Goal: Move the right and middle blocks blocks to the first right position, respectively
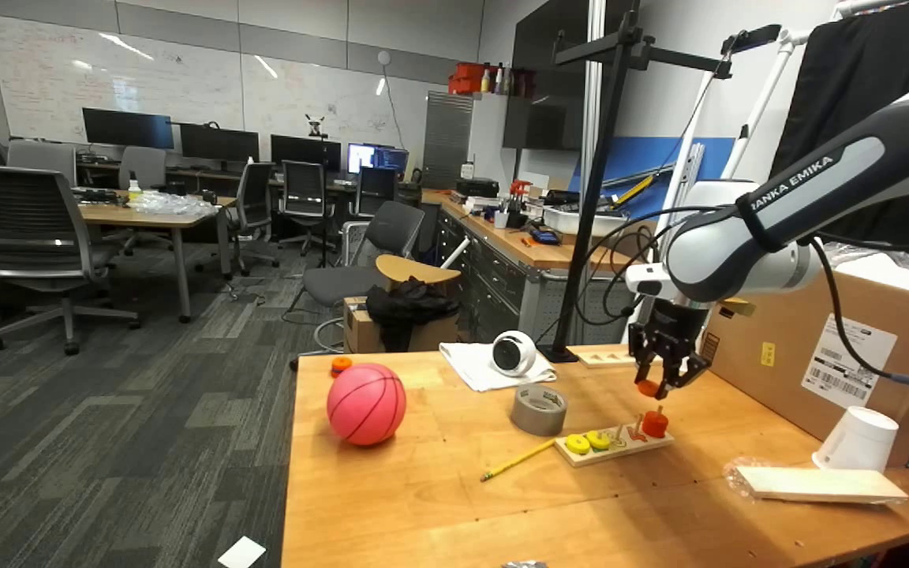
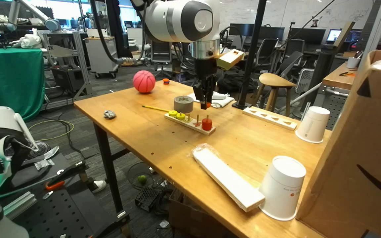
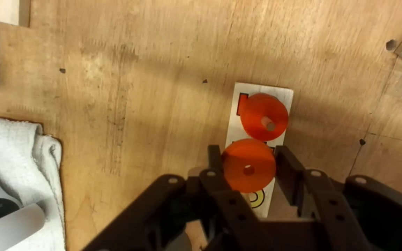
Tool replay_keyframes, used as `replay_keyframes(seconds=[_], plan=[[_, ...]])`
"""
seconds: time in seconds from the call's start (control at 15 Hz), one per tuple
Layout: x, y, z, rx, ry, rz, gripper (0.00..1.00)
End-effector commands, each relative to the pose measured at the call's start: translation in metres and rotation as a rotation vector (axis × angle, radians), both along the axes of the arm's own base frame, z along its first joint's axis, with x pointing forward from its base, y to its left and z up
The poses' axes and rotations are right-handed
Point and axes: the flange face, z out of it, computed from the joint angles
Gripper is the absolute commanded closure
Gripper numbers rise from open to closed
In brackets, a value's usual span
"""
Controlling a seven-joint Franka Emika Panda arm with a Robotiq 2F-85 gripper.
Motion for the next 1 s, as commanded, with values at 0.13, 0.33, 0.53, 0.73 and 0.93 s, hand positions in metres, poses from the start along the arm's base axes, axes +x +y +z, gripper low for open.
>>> replay_keyframes(seconds=[0.13,0.33,0.53,0.73,0.93], plan=[[-0.007,-0.02,0.001,-0.009,0.001,-0.035,0.78],[-0.012,-0.026,-0.004,0.003,0.015,-0.047,0.78],[-0.016,-0.025,-0.012,0.01,0.03,-0.049,0.78],[-0.019,-0.023,-0.019,0.012,0.045,-0.046,0.78],[-0.016,-0.022,-0.021,0.014,0.044,-0.043,0.78]])
